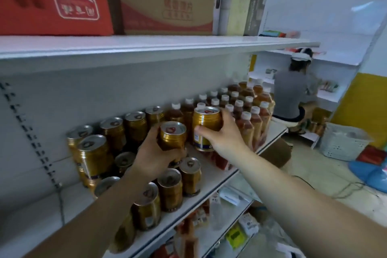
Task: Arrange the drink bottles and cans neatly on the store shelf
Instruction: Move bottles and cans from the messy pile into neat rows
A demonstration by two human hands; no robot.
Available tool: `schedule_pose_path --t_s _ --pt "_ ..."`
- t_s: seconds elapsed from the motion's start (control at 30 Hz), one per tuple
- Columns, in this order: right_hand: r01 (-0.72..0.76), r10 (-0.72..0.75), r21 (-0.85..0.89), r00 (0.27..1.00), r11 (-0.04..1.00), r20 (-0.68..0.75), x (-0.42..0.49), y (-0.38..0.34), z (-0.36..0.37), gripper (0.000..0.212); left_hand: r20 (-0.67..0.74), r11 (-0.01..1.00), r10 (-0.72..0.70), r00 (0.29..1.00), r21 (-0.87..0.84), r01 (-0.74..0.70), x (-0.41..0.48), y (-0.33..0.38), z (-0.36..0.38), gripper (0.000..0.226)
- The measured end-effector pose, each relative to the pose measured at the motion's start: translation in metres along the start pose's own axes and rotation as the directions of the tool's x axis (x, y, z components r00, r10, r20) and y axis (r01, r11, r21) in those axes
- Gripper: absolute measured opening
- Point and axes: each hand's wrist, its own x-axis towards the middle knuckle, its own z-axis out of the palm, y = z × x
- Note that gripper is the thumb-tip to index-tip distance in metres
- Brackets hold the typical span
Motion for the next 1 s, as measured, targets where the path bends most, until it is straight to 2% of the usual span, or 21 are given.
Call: schedule_pose_path --t_s 0.1,0.2,0.33,0.43,0.53,0.7,0.83,1.0 --pt "0.067 -0.067 0.005 0.982 0.998 0.175 0.039 0.009 0.026 0.062 -0.157 0.995 -0.003 0.988 0.094 0.018 0.009 -0.012 -0.010 0.081" --pt "0.089 -0.102 0.057 0.939 0.994 0.327 0.068 0.017 0.049 0.061 -0.337 0.982 -0.020 0.941 0.171 0.082 0.013 -0.017 -0.019 0.082" --pt "0.117 -0.147 0.094 0.869 0.989 0.472 0.088 0.023 0.078 0.060 -0.483 0.891 0.056 0.874 0.420 0.175 0.006 -0.006 -0.026 0.094" --pt "0.160 -0.189 0.100 0.848 0.982 0.495 0.090 0.027 0.100 0.056 -0.512 0.753 0.134 0.849 0.609 0.249 0.004 0.008 -0.033 0.091" --pt "0.138 -0.189 0.134 0.822 0.981 0.536 0.091 0.030 0.114 0.046 -0.521 0.626 0.162 0.838 0.711 0.320 0.010 0.006 -0.048 0.089" --pt "0.118 -0.187 0.157 0.804 0.981 0.564 0.091 0.038 0.126 0.041 -0.521 0.543 0.052 0.852 0.731 0.414 0.021 -0.011 -0.061 0.092" --pt "0.129 -0.201 0.163 0.787 0.978 0.583 0.089 0.044 0.134 0.050 -0.485 0.355 0.033 0.874 0.823 0.444 0.024 -0.022 -0.062 0.095" --pt "0.124 -0.176 0.129 0.789 0.984 0.588 0.083 0.048 0.137 0.072 -0.429 0.246 0.008 0.903 0.877 0.414 0.025 -0.028 -0.064 0.099"
